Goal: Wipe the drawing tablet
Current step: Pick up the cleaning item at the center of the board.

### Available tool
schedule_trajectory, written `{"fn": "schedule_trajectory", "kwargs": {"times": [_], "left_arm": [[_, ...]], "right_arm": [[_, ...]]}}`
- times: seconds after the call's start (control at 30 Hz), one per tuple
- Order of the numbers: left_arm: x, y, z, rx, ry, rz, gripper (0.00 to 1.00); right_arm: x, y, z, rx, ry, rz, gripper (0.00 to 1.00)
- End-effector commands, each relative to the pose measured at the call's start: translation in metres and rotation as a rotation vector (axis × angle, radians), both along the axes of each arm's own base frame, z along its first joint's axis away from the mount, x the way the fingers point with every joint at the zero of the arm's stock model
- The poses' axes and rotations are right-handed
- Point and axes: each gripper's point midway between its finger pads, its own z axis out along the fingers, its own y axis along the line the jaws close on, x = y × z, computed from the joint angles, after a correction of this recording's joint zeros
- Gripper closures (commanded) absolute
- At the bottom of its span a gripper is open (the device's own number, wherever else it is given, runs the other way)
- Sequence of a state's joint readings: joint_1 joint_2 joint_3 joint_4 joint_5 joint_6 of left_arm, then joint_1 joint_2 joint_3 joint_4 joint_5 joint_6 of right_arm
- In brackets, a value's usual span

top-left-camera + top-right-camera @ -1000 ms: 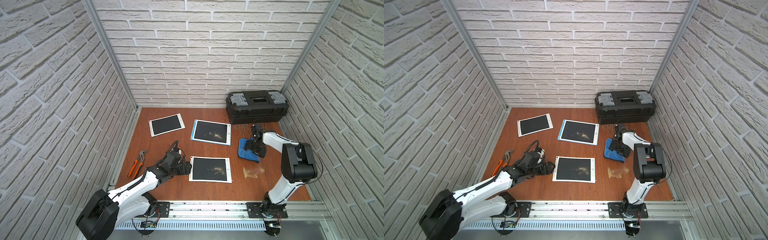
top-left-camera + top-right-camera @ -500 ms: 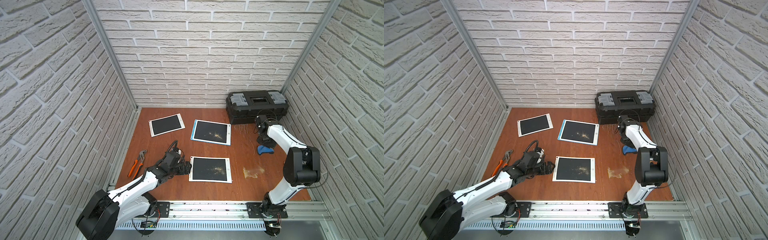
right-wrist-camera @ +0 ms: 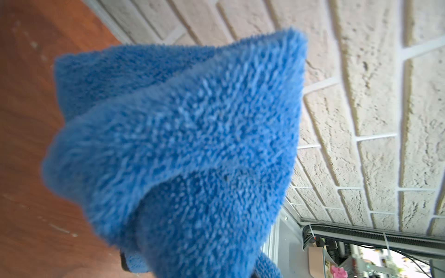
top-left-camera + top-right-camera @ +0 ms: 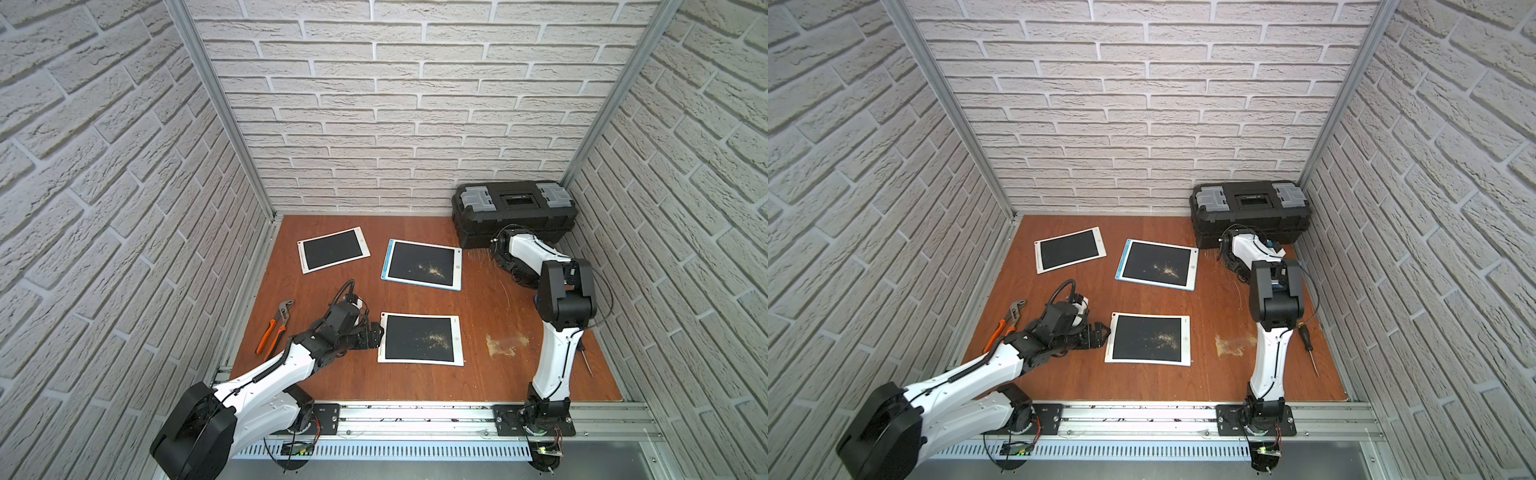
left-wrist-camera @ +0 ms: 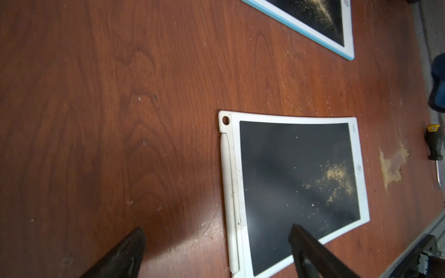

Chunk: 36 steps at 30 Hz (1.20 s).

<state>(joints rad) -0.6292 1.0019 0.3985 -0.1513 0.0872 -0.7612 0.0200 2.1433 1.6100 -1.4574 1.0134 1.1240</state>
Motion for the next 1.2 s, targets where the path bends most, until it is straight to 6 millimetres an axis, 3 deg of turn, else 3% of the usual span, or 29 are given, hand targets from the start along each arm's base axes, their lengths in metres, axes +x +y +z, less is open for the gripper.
{"fn": "schedule_trajectory", "kwargs": {"times": [0.0,0.3,0.5,0.63,0.87,1.17], "left_arm": [[-0.001,0.005,0.003,-0.008,-0.020,0.013,0.05],[-0.007,0.014,0.004,0.003,-0.029,0.028,0.05],[-0.008,0.017,0.005,0.001,-0.034,0.034,0.04],[-0.009,0.017,0.004,-0.006,-0.035,0.035,0.04],[-0.013,0.020,0.006,-0.008,-0.039,0.037,0.05],[-0.013,0.022,0.012,-0.009,-0.051,0.038,0.05]], "right_arm": [[0.013,0.011,0.003,0.022,-0.024,0.027,0.96],[0.055,0.066,-0.046,0.303,0.013,0.158,0.97],[0.065,0.113,-0.091,0.642,0.013,0.251,0.93],[0.068,0.137,-0.107,0.814,-0.031,0.278,0.88],[0.071,0.166,-0.123,0.985,-0.057,0.309,0.81],[0.073,0.184,-0.116,1.103,-0.136,0.348,0.74]]}}
